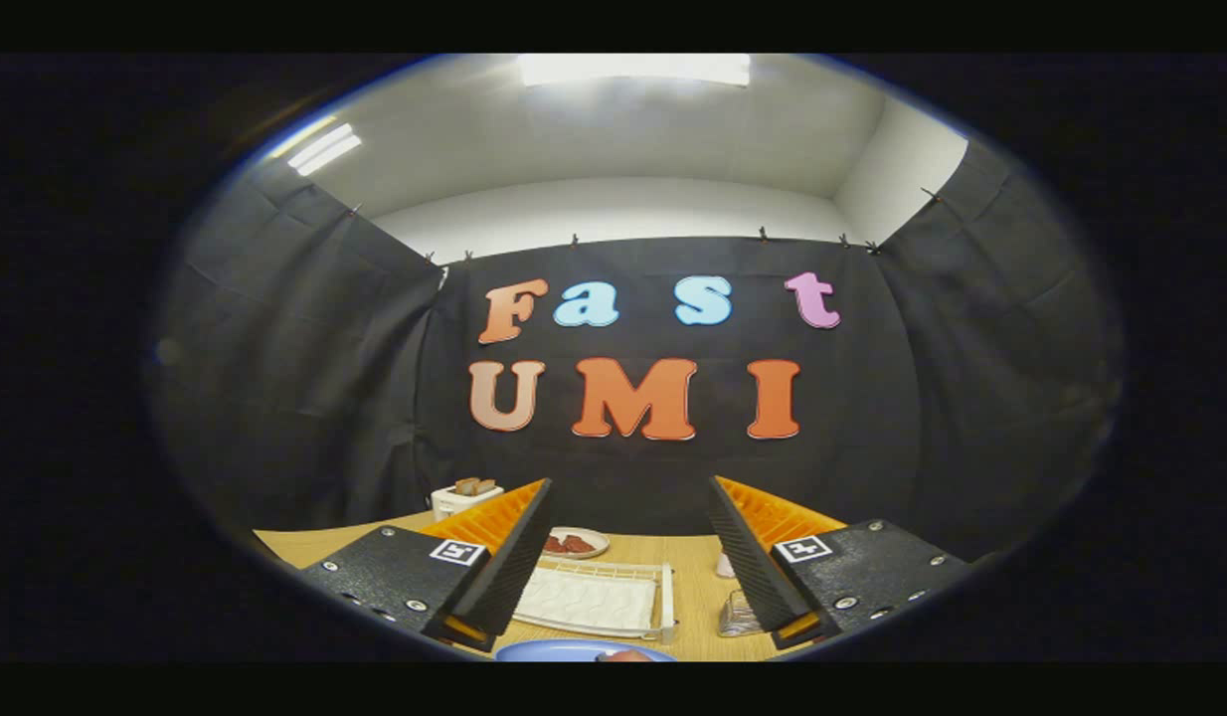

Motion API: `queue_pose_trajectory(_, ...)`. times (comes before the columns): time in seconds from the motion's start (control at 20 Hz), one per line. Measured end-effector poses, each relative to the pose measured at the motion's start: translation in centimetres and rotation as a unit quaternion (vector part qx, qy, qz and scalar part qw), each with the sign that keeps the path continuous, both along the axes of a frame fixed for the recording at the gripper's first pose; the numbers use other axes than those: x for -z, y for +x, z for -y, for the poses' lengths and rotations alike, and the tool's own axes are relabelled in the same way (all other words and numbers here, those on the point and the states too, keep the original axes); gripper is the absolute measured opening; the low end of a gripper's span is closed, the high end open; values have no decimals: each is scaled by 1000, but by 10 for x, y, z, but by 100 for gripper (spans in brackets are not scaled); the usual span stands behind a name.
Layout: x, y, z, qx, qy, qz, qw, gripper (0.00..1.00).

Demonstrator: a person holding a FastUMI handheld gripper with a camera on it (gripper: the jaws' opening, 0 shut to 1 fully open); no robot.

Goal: Take the plate from the dish rack, then take the spoon from the basket and place it into the plate.

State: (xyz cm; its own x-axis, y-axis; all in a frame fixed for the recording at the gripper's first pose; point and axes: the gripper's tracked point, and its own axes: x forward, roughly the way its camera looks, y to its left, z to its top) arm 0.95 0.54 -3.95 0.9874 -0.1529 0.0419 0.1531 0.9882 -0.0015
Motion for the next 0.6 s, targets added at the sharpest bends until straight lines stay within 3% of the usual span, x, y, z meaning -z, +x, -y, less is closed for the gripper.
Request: queue_pose_trajectory(0.6,0,4,-2,2,1,-5,1000,90)
